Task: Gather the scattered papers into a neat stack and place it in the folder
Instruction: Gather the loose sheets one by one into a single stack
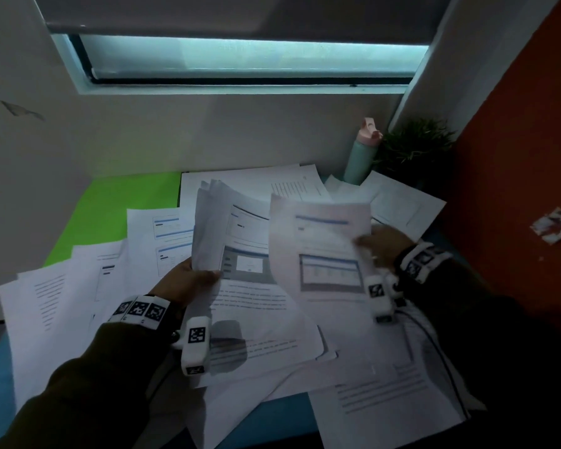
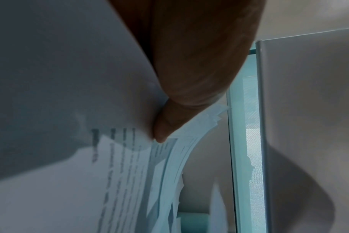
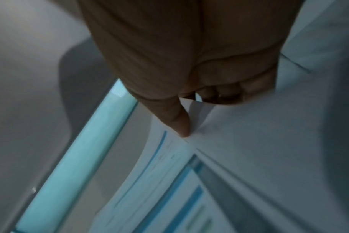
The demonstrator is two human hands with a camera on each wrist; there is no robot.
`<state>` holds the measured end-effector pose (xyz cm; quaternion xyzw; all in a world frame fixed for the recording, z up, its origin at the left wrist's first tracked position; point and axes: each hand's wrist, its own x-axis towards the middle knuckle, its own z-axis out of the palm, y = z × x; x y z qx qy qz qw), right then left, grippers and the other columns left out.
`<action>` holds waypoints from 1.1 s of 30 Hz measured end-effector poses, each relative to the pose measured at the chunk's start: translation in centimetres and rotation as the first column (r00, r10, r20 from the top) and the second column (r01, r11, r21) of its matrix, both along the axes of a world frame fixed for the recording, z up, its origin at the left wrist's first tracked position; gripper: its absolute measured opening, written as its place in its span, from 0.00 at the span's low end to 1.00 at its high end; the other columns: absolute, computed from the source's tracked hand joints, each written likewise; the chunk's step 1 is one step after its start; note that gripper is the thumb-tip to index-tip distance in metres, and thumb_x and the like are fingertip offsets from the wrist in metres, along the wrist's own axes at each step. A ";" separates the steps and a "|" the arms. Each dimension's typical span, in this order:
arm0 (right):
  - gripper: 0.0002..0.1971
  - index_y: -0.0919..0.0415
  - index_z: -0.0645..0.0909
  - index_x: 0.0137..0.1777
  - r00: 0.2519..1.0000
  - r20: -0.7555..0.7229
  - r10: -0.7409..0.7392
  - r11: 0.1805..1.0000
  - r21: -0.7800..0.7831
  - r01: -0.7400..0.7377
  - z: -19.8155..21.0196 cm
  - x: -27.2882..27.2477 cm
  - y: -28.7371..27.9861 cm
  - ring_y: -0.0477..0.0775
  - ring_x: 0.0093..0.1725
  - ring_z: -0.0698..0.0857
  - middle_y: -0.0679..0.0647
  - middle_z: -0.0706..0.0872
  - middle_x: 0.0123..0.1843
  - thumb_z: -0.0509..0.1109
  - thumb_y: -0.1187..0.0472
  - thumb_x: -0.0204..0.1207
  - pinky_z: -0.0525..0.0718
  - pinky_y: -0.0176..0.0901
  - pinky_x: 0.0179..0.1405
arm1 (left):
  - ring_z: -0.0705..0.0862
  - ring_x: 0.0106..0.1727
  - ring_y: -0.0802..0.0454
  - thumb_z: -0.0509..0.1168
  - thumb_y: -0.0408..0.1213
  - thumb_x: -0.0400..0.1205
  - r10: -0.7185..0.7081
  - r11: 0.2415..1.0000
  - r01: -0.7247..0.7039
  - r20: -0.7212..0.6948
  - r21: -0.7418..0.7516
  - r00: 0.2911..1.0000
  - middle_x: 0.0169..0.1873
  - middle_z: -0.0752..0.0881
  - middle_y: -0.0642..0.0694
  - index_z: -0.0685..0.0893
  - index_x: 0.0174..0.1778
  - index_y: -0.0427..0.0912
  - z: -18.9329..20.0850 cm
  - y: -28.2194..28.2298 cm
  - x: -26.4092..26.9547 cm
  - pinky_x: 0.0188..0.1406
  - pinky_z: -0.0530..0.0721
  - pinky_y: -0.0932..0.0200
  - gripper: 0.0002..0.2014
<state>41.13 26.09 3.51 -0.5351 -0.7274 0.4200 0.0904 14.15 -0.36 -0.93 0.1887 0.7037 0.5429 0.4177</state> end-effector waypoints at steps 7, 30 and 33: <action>0.15 0.63 0.82 0.58 0.986 0.141 0.087 0.986 0.126 -0.105 -2.7 -2.4 -3.5 0.54 0.46 0.80 0.58 0.85 0.53 0.72 0.58 0.75 0.70 0.37 0.30 | 0.88 0.46 0.35 0.69 0.27 0.81 -0.005 1.000 0.006 0.016 -0.028 1.000 0.48 0.89 0.32 0.83 0.62 0.36 -0.9 -0.9 -0.1 0.45 0.86 0.47 0.13; 0.16 0.59 0.77 0.68 0.914 -0.398 0.074 0.777 0.598 0.197 12.7 1.7 -0.1 0.47 0.57 0.80 0.49 0.82 0.60 0.67 0.59 0.81 0.76 0.38 0.56 | 0.89 0.53 0.31 0.74 0.41 0.65 -0.052 0.999 0.052 -0.006 -0.002 0.999 0.51 0.91 0.33 0.85 0.61 0.41 -0.5 -0.6 0.7 0.58 0.87 0.33 0.26; 0.15 0.60 0.78 0.64 0.888 -0.458 0.051 0.809 0.540 0.232 14.0 1.5 -0.8 0.47 0.51 0.80 0.46 0.83 0.49 0.68 0.56 0.80 0.76 0.32 0.46 | 0.89 0.53 0.32 0.74 0.42 0.66 -0.059 0.998 0.059 -0.015 -0.011 0.998 0.51 0.91 0.34 0.85 0.61 0.41 -0.5 -0.7 0.8 0.59 0.87 0.33 0.26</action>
